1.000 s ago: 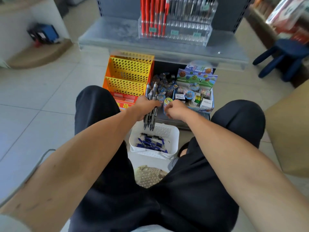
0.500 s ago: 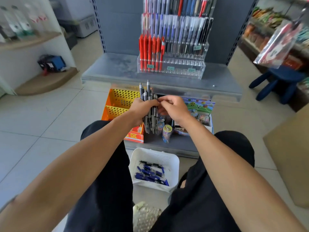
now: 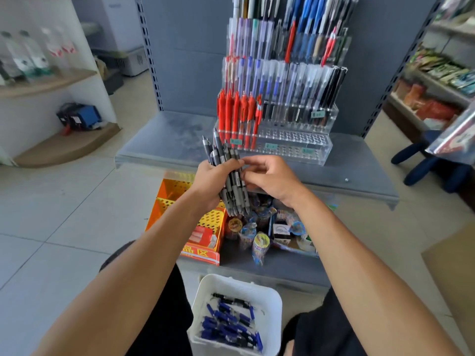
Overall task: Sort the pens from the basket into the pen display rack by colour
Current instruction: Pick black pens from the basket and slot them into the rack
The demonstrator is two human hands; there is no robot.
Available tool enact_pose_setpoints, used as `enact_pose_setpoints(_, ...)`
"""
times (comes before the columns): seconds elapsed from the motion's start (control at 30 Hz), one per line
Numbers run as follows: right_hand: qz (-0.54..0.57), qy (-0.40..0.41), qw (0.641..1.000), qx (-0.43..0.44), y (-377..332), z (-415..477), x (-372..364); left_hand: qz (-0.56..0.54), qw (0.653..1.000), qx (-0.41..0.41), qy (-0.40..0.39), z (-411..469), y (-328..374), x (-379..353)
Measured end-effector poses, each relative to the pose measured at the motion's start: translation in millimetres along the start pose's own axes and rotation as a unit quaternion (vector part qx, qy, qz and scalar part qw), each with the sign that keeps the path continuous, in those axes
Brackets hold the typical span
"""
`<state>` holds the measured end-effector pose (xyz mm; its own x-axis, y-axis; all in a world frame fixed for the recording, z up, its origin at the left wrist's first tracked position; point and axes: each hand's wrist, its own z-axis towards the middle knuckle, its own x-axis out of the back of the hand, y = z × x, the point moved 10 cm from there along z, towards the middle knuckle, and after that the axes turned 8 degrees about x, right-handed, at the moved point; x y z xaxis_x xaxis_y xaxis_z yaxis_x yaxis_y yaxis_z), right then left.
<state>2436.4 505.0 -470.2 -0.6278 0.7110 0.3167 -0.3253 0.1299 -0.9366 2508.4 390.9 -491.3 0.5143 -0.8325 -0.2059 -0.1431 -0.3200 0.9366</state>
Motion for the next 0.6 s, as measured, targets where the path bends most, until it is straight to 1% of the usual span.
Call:
enact_pose_setpoints(0.07,-0.01,-0.008,1.0,-0.006,2,9,0,-0.005,1.0,-0.005,0.008,7,1,2)
enact_pose_setpoints(0.2,-0.069,-0.003,0.998,0.003,-4,35,17,-0.017,0.999,-0.021,0.019,25,9,1)
enact_pose_setpoints(0.27,-0.064,-0.004,0.998,0.01,-12,45,30,-0.034,0.999,-0.023,0.025,29,8,2)
enact_pose_setpoints(0.33,-0.039,0.019,0.998,0.034,-24,54,51,-0.054,0.998,-0.015,0.031,35,5,3)
enact_pose_setpoints(0.4,-0.035,0.078,0.992,0.089,-40,62,79,-0.067,0.997,-0.009,0.031,38,4,1)
enact_pose_setpoints(0.5,-0.074,0.22,0.956,0.18,-55,67,123,-0.07,0.997,-0.001,0.023,44,7,-4)
enact_pose_setpoints(0.57,-0.083,0.284,0.932,0.208,-56,67,135,-0.077,0.997,0.002,0.018,45,7,-7)
enact_pose_setpoints(0.6,-0.087,0.298,0.925,0.217,-56,68,137,-0.081,0.997,0.004,0.016,47,6,-9)
